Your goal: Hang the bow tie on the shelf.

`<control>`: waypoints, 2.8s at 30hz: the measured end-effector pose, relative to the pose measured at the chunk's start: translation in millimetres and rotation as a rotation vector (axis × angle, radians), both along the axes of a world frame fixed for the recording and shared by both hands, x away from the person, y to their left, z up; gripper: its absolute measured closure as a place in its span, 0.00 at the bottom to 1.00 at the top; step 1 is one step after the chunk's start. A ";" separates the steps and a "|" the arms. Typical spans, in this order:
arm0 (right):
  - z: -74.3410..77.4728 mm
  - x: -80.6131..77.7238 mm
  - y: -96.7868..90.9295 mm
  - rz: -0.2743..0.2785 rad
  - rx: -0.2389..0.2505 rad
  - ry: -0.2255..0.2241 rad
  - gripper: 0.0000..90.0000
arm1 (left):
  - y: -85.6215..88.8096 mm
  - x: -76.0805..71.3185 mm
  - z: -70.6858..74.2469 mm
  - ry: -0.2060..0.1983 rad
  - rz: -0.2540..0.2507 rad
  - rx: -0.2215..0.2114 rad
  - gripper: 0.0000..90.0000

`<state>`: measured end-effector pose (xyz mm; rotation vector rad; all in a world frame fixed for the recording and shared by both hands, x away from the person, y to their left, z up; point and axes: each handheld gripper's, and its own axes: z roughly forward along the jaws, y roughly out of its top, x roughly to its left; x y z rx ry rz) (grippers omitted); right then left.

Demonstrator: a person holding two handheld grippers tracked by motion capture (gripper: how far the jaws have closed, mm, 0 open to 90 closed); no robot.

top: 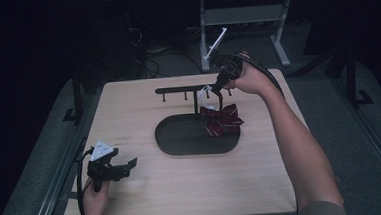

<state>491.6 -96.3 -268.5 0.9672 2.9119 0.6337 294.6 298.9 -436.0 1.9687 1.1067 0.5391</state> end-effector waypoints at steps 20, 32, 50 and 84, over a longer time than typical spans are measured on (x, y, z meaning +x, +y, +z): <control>-5.7 -4.1 -9.1 -0.007 0.014 0.016 0.90 | -1.6 0.1 0.0 -0.003 -0.006 0.004 0.18; -7.4 -14.7 -23.4 -0.005 0.055 0.019 0.88 | -3.4 -0.8 0.1 0.001 -0.004 0.005 0.18; -8.4 -30.5 -35.2 0.010 0.084 0.007 0.84 | -4.4 -1.6 0.6 -0.003 -0.008 0.012 0.18; -23.3 -53.2 -36.7 0.066 0.113 0.014 0.78 | -7.4 -1.5 -0.1 0.009 -0.019 0.020 0.18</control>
